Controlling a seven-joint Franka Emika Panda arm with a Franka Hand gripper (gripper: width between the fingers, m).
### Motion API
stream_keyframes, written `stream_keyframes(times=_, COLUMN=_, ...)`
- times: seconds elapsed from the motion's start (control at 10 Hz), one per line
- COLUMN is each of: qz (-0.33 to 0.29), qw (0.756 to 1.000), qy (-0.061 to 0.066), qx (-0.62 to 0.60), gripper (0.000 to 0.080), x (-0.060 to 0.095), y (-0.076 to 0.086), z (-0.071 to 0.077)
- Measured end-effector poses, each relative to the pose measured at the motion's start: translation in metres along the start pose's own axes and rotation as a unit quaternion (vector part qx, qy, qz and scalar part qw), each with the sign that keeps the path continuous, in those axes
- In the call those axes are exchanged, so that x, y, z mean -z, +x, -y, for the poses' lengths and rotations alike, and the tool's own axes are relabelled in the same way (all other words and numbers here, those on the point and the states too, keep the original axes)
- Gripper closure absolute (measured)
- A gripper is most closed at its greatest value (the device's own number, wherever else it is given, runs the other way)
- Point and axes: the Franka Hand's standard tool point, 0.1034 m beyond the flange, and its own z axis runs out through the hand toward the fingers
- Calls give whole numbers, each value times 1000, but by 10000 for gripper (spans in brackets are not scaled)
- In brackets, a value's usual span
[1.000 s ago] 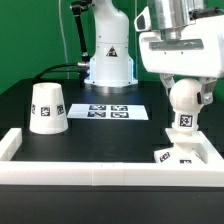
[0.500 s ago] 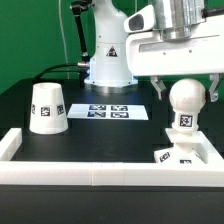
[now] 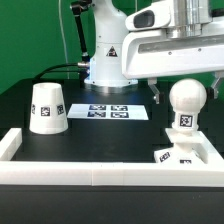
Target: Assemble lamp
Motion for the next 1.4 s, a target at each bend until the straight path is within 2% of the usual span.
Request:
stream_keyframes(times=0.2, qz=1, qw=996, qy=-9, qx=88, gripper=100, x=0, y=-1, z=2)
stream_keyframes(times=0.5, qz=2, qw=983, qy=-9, qx=182, gripper=100, x=0, y=0, z=-1)
stream_keyframes(times=0.7, qz=4, qw=965, qy=-11, qx=261, gripper=100, x=0, y=0, z=-3)
stream_keyframes(times=0.8, qz=-1, qw=954, qy=-19, qx=299, gripper=100, x=-1, y=1, z=1)
stream_keyframes(times=1.1, qz=9, qw=882, qy=-35, qx=469, gripper=100, x=-3, y=2, z=2)
stream_keyframes(times=1.3, qz=17, qw=853, qy=-39, qx=521, gripper=100, x=-5, y=-1, z=2)
stream_keyframes(times=1.4, qz=24, qw=829, qy=-43, qx=558, gripper=100, x=-6, y=-1, z=2)
